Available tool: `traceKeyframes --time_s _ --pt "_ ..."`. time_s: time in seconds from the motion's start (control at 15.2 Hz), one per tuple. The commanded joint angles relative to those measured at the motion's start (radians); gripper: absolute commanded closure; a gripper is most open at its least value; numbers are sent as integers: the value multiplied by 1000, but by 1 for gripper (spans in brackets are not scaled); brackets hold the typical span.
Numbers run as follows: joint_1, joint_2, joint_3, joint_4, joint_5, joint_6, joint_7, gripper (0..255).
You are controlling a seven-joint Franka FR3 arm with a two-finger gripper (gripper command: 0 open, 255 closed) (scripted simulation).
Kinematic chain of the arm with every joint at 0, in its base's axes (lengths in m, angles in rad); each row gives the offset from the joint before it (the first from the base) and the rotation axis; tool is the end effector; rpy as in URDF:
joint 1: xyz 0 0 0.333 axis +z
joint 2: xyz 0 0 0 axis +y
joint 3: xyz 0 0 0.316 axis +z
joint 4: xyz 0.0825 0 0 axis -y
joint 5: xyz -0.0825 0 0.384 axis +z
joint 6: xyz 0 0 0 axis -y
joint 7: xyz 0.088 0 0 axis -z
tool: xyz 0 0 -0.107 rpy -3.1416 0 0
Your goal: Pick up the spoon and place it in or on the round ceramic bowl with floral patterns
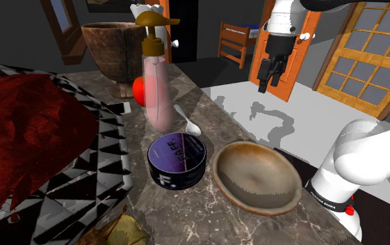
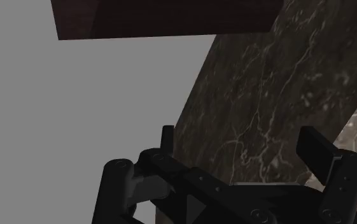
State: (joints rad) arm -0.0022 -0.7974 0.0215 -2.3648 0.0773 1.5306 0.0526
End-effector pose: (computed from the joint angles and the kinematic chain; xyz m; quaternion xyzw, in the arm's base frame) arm 0.2991 0.0163 0.5866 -0.9992 0.0192 0.0195 0.0303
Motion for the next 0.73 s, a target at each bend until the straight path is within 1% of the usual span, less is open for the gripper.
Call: traceKeyframes --time_s 0.0,0.33,0.66 --pt "0 0 0 0 0 0 0 0" --pt "25 122 68 54 97 72 104 0" --pt "45 260 129 136 175 142 200 0"
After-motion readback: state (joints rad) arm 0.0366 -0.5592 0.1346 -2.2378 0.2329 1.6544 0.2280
